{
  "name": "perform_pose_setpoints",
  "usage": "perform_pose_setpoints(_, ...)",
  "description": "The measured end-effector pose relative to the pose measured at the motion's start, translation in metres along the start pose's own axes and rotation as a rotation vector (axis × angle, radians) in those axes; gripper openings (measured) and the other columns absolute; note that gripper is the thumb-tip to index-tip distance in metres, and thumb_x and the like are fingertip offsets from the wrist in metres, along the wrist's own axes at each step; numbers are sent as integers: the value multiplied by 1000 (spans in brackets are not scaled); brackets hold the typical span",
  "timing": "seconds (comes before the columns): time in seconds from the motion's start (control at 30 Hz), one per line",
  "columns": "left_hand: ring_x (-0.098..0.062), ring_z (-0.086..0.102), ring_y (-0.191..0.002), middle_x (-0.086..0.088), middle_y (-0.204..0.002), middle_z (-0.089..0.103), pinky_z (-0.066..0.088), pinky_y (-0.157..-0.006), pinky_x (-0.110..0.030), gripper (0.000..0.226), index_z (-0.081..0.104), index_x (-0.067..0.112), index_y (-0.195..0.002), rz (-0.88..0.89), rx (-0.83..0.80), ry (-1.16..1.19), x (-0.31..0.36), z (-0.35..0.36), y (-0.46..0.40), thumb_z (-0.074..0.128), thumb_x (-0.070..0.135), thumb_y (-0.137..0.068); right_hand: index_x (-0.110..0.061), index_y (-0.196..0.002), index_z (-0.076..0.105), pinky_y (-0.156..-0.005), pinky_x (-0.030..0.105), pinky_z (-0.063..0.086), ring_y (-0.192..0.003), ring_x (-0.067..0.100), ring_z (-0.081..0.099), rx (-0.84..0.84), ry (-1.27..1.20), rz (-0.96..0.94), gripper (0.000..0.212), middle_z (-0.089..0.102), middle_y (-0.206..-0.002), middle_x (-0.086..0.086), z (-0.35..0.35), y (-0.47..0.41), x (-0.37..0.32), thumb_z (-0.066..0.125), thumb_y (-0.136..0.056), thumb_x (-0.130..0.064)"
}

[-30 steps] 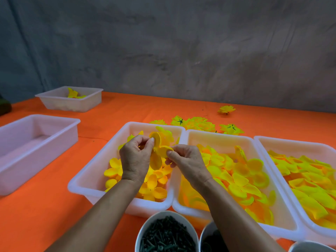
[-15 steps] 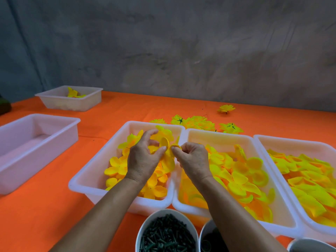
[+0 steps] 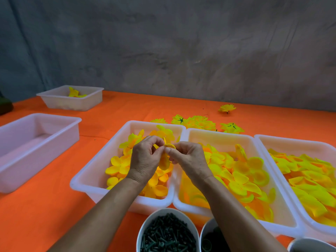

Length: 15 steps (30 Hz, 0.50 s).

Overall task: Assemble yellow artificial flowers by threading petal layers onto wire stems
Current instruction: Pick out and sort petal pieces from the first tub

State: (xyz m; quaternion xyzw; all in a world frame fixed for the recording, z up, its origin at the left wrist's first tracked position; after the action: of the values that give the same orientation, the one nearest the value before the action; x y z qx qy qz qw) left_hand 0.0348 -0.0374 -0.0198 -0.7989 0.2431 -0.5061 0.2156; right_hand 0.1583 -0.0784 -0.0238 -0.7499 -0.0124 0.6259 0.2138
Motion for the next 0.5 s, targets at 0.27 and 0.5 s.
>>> perform_pose_setpoints(0.27, -16, 42, -54, -1, -62, 52, 40, -57, -31, 11, 60, 5, -73, -120, 127, 8, -5, 0, -3, 66, 4, -82, -7, -80, 70, -64, 37, 54, -67, 17, 64, 16, 121, -14, 14, 71, -74, 14, 5, 0, 5, 80, -73, -15)
perform_pose_setpoints(0.5, -12, 42, -54, -1, -61, 52, 41, -59, -32, 12, 59, 6, -73, -259, 189, 134, -10, -3, -6, 64, 8, -84, -6, -88, 73, -59, 29, 48, -60, 13, 59, -78, 152, -20, 10, 63, -63, 1, 2, -1, 4, 63, -88, -6)
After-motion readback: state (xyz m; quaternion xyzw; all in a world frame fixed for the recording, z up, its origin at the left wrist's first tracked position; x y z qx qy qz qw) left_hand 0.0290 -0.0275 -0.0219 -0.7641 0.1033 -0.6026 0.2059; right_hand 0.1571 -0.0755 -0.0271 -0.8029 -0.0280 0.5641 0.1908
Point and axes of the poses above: each hand's wrist, its own y-axis away from the middle knuckle, its own z-axis out of the palm, x = y × z, the point moved 1 cm from there along -y, towards the middle knuckle
